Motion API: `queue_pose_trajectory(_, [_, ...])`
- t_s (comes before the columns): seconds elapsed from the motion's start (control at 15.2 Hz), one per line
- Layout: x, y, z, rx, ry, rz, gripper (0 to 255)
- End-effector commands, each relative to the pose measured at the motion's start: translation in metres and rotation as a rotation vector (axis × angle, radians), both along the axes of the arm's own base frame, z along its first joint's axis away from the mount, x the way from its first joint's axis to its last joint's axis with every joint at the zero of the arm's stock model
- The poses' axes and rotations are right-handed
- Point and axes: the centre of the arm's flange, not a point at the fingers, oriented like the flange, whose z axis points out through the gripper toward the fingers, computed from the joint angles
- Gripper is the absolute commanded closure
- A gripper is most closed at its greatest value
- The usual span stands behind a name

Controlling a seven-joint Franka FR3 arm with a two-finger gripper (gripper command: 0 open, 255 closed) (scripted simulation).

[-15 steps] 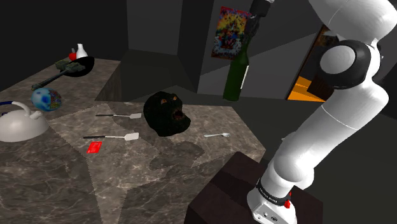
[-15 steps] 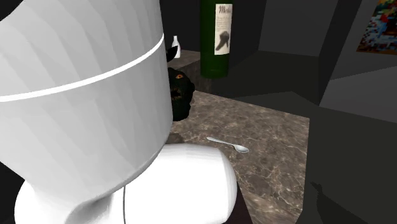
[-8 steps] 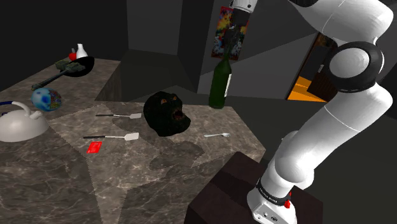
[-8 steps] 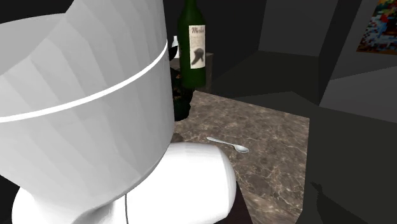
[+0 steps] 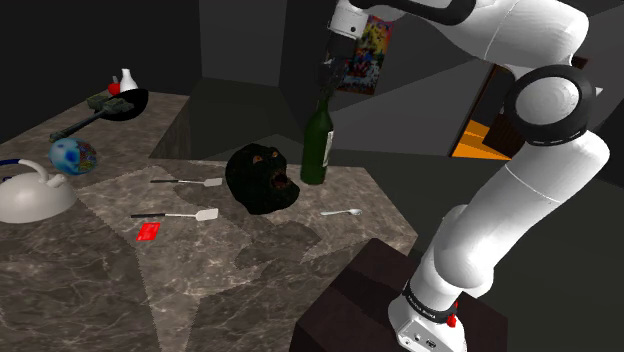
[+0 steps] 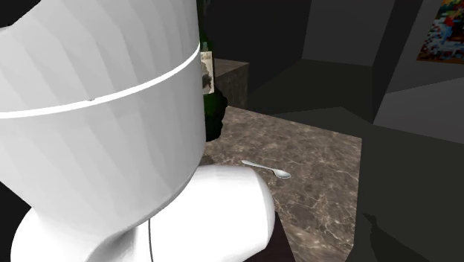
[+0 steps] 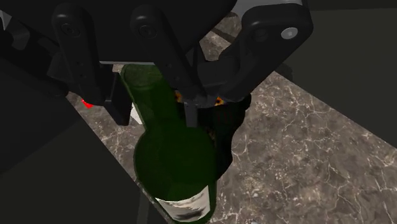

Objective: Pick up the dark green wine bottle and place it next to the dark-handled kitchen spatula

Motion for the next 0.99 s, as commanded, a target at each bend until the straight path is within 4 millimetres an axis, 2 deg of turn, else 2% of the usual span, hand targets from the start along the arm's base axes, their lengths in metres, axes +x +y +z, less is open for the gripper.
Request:
queue_pose_trajectory(0.0, [0.010,0.017,-0.014,0.000,-0.002,-0.001,255])
queue_pose_trajectory(0.92, [0.103,0.139,-0.118,0.000,-0.002,-0.001,255])
